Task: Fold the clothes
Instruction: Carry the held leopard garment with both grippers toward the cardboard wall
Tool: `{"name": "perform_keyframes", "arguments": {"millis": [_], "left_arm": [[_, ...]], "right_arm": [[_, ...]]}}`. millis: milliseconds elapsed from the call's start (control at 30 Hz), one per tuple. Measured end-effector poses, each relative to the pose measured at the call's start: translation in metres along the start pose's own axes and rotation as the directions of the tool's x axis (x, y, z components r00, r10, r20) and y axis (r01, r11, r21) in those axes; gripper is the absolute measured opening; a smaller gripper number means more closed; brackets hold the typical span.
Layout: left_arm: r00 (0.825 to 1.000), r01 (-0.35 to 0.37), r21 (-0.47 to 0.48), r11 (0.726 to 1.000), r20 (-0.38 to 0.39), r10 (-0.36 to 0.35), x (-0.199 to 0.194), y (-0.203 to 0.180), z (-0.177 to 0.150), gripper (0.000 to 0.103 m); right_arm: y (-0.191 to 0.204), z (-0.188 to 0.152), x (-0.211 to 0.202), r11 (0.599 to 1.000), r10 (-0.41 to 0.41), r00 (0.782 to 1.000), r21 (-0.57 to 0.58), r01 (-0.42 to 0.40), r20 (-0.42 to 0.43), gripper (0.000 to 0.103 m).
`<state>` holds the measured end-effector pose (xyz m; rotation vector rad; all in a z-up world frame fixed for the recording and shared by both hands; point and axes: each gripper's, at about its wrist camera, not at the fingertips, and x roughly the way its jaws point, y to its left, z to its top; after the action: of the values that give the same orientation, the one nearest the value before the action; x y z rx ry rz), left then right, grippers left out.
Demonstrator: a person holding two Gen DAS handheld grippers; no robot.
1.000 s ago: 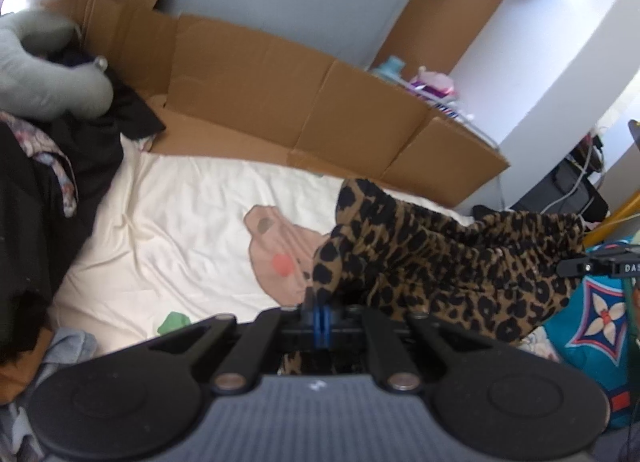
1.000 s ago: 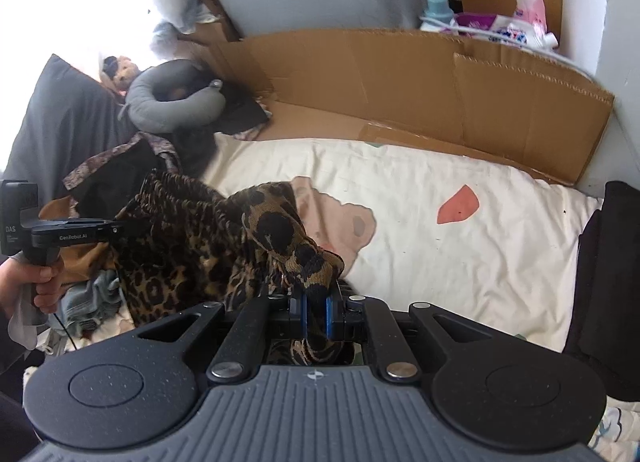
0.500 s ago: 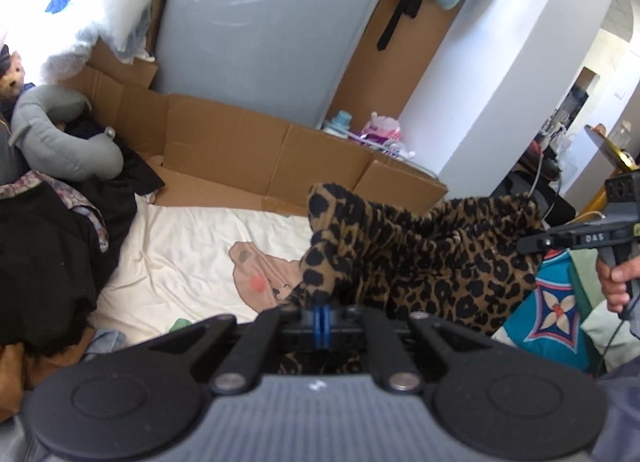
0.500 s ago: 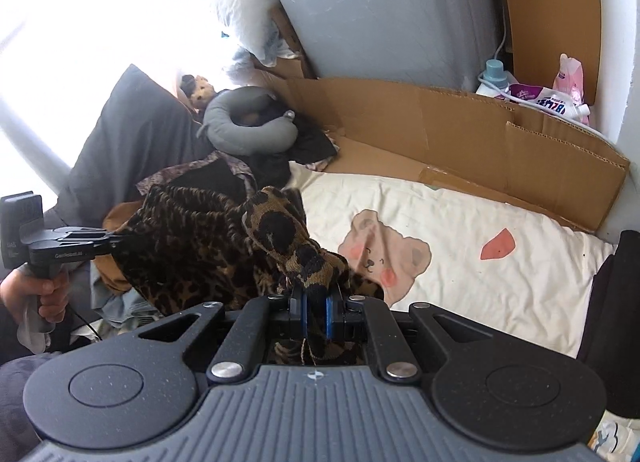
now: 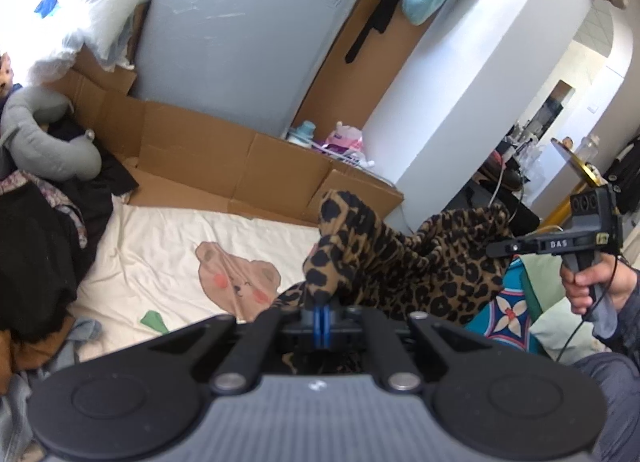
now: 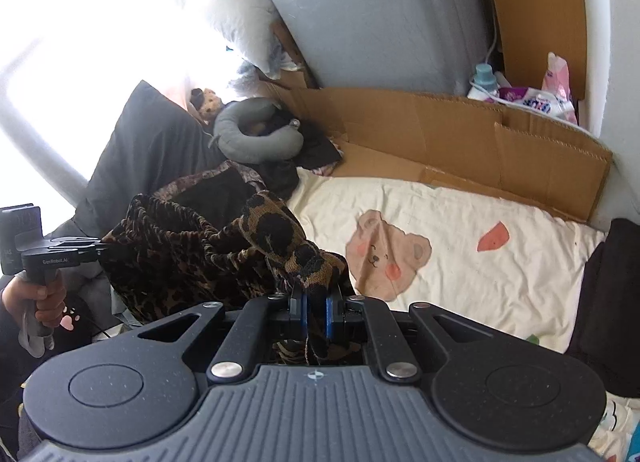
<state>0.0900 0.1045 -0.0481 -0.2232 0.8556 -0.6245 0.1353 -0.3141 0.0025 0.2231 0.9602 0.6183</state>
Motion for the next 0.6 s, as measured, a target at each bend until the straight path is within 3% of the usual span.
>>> {"name": "perform_keyframes", "arguments": {"millis": [300, 600], "left_arm": [[0.997, -0.038, -0.017, 0.999, -0.062, 0.036, 0.051, 0.029, -0.006, 0.002], [0.986, -0.086, -0.017, 0.996, -0.144, 0.083, 0.135, 0.074, -0.009, 0.002]], "right_arm": [[-0.036, -0.006, 0.043, 0.998, -0.025, 0.999, 0.058, 0.027, -0.039, 0.007], [-0.093, -0.008, 0.127, 0.990, -0.069, 0.994, 0.119, 0.080, -0.087, 0.007]]}}
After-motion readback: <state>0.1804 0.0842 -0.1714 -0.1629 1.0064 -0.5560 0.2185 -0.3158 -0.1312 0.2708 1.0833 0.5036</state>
